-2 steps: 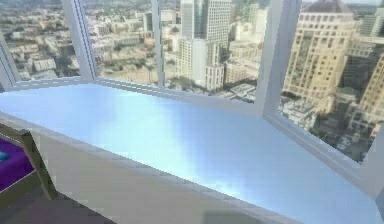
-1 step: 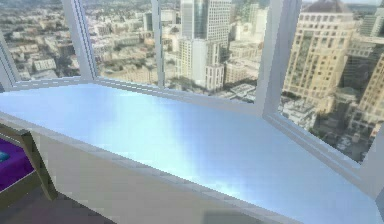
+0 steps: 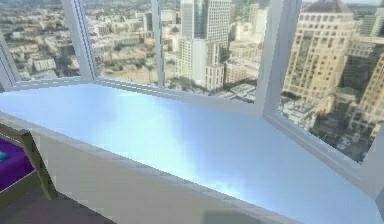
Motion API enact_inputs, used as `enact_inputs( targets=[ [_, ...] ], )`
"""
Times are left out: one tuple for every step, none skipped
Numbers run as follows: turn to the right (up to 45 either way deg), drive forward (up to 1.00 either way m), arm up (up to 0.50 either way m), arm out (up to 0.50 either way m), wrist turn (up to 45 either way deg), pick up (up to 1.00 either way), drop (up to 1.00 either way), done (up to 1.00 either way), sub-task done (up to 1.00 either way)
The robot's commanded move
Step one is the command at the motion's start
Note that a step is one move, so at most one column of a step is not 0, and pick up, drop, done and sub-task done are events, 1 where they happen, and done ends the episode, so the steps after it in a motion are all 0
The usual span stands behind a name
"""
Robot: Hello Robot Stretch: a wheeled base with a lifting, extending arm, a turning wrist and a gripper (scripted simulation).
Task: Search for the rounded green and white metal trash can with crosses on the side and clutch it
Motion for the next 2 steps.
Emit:
enact_inputs(
  targets=[
    [0.0, 0.00, 0.00, 0.00, 12.0, 0.00, 0.00, 0.00, 0.00],
    [0.0, 0.00, -0.30, 0.00, 0.0, 0.00, 0.00, 0.00, 0.00]
  ],
)
